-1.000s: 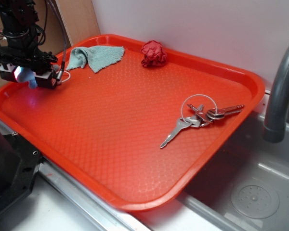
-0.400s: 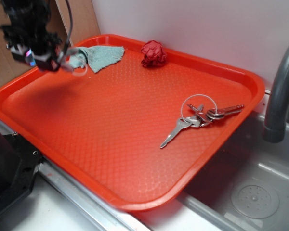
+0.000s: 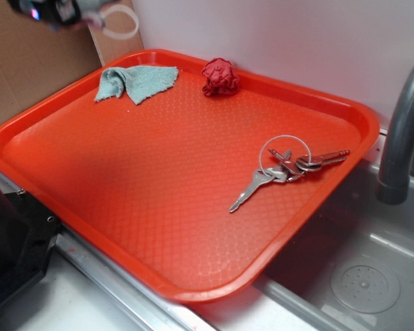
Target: Grab the gray animal.
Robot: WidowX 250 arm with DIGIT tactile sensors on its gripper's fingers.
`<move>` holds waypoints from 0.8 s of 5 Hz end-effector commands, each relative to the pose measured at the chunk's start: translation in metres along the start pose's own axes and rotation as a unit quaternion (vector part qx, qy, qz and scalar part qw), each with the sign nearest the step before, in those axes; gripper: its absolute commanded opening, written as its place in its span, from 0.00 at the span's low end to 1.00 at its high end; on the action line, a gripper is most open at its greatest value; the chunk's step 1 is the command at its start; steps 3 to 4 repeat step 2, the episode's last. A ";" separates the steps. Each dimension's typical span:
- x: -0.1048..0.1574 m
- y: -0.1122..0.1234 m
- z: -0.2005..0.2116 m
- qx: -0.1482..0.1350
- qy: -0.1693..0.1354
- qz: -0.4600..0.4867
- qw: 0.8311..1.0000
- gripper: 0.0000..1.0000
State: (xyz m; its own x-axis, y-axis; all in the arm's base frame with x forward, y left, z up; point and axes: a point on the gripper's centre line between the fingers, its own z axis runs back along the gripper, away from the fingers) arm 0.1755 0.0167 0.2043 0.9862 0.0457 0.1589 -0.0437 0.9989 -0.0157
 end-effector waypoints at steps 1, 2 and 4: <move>-0.012 -0.032 0.062 -0.027 0.024 -0.059 0.998 0.00; -0.018 -0.037 0.066 -0.036 0.030 -0.063 0.997 0.00; -0.018 -0.037 0.066 -0.036 0.030 -0.063 0.997 0.00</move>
